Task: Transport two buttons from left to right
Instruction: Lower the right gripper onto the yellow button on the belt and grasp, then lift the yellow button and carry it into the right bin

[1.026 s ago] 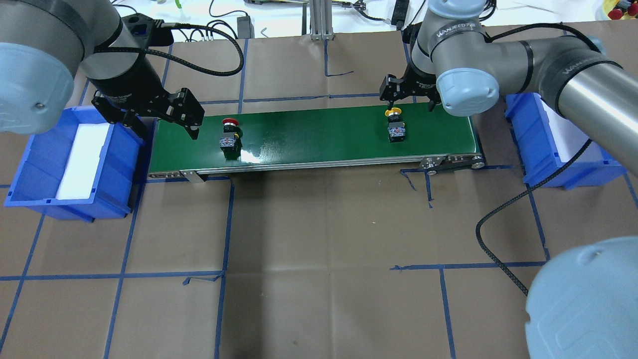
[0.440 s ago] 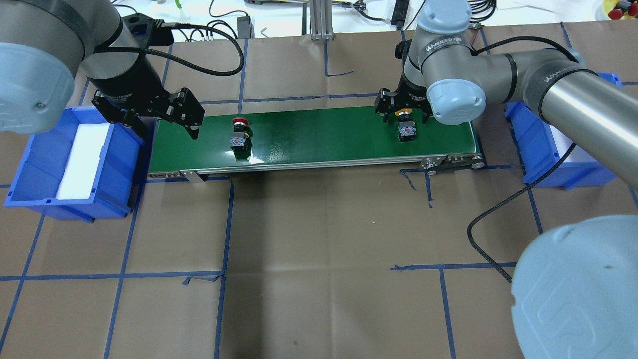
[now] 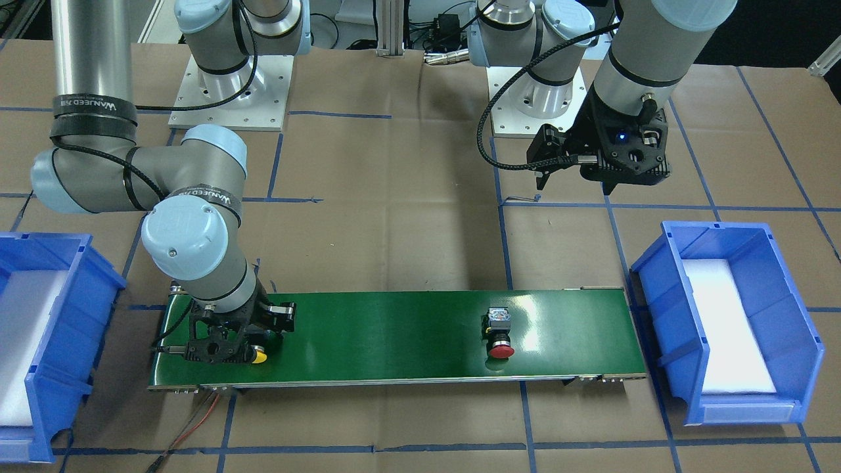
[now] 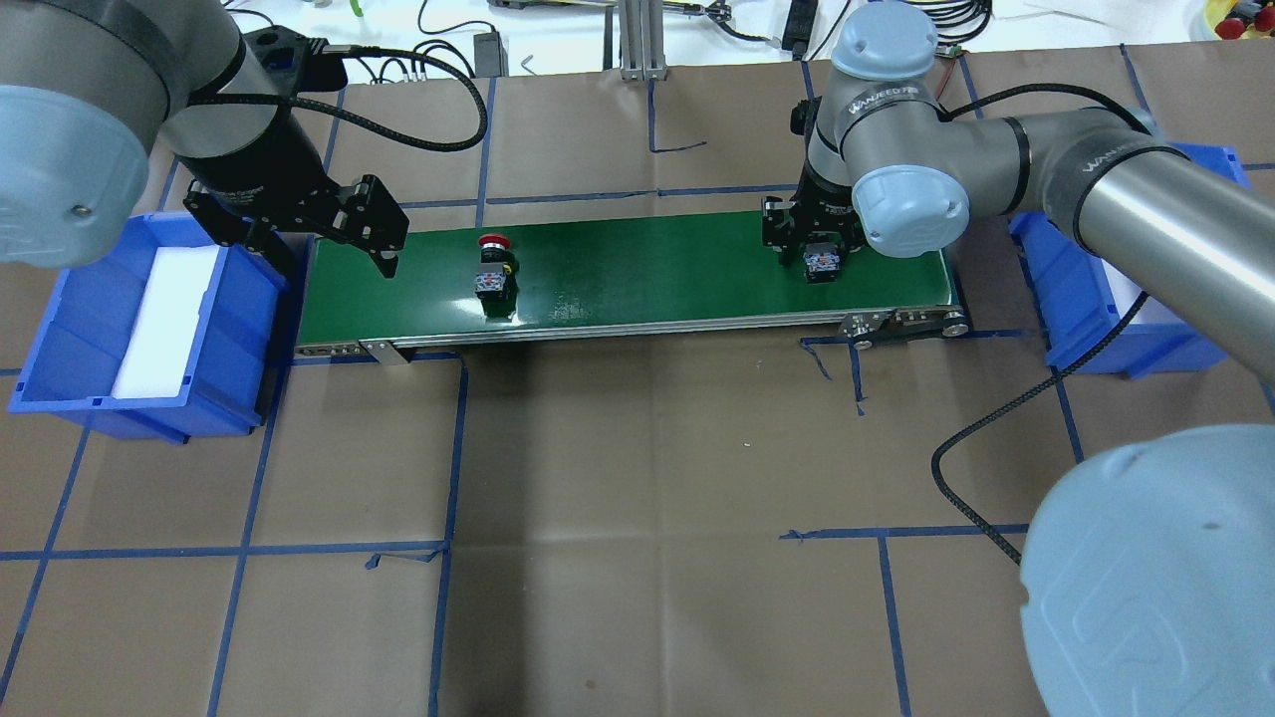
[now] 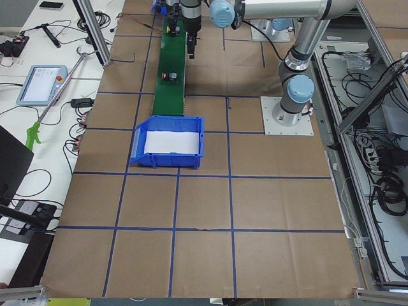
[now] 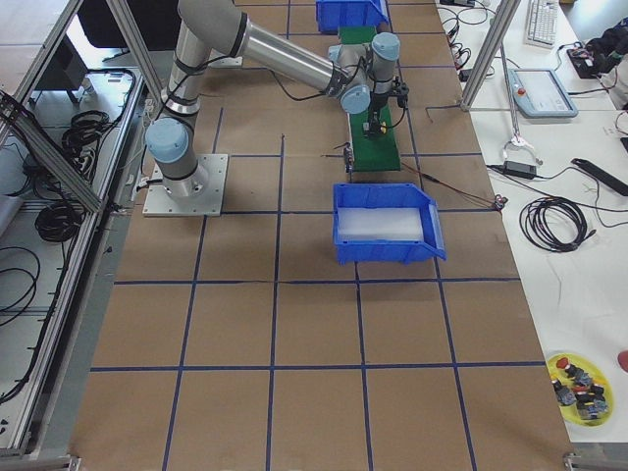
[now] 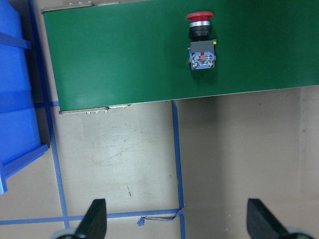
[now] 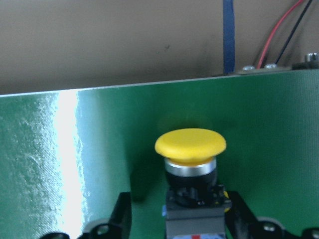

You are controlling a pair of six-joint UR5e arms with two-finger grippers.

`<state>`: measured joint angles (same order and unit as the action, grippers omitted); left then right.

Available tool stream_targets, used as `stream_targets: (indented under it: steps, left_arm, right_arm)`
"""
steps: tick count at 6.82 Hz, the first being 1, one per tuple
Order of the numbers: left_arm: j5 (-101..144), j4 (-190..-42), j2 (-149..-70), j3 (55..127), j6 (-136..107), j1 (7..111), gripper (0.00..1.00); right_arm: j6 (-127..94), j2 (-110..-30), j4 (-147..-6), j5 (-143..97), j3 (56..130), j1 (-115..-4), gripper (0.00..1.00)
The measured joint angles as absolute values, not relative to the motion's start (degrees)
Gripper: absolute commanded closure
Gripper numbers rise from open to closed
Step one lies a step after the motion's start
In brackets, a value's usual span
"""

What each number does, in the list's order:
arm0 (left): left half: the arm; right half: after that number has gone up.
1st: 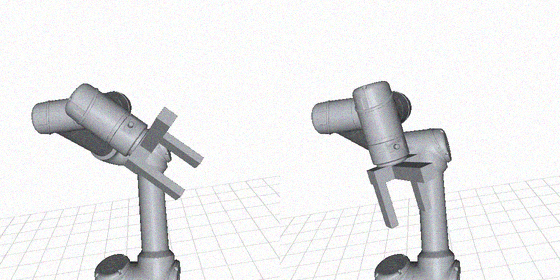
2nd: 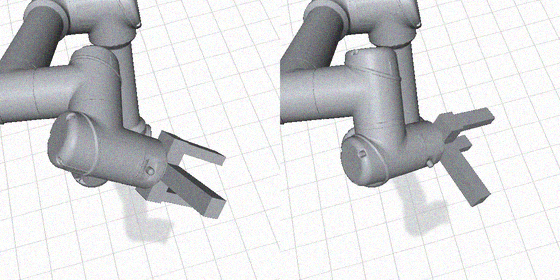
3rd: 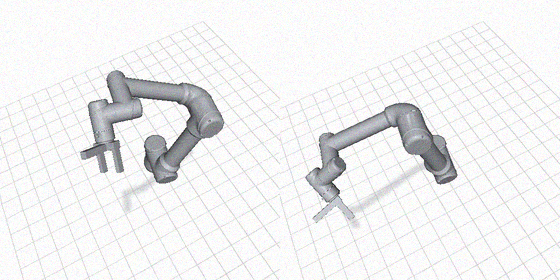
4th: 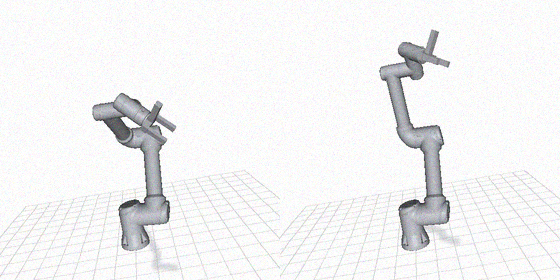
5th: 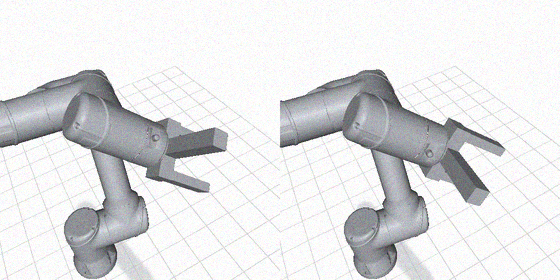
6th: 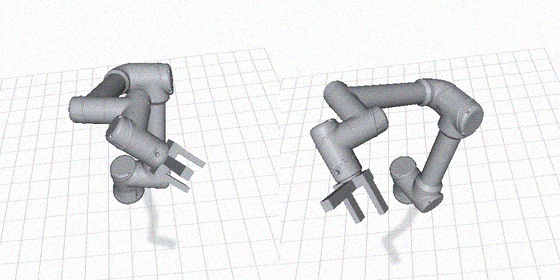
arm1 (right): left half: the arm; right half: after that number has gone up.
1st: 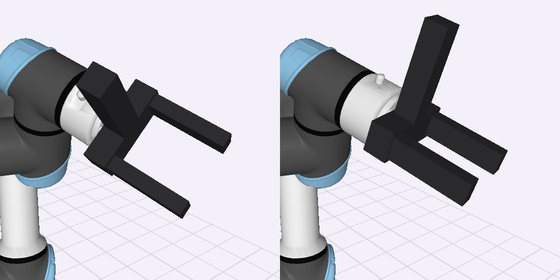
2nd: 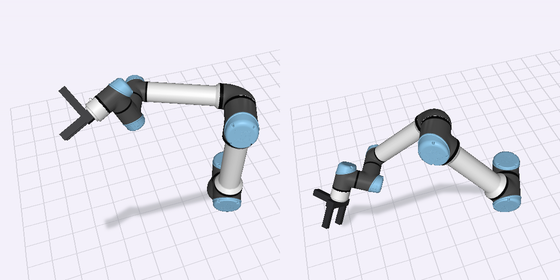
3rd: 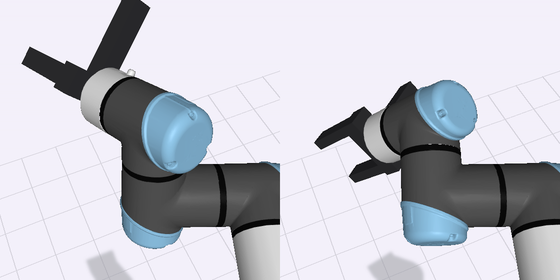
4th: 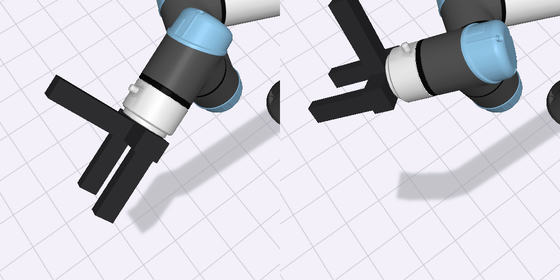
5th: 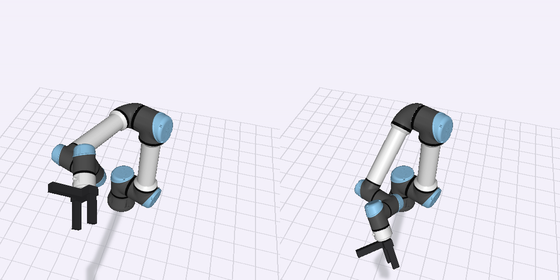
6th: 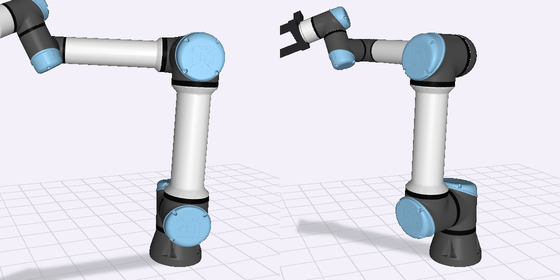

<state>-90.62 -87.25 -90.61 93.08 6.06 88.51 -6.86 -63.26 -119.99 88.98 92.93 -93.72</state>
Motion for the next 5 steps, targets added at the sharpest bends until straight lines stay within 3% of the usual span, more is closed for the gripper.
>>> stream_targets:
  steps: [2, 5]
  left_arm:
    - [-90.6, -87.2, -90.6, 93.1, 6.1, 88.5, 0.00]
    - [-90.6, -87.1, -90.5, 93.1, 6.1, 88.5, 0.00]
  right_arm:
    - [-5.8, -64.8, -117.9, 92.0, 92.5, -93.0, 0.97]
    - [3.4, -73.8, -110.5, 94.1, 89.3, -86.0, 0.95]
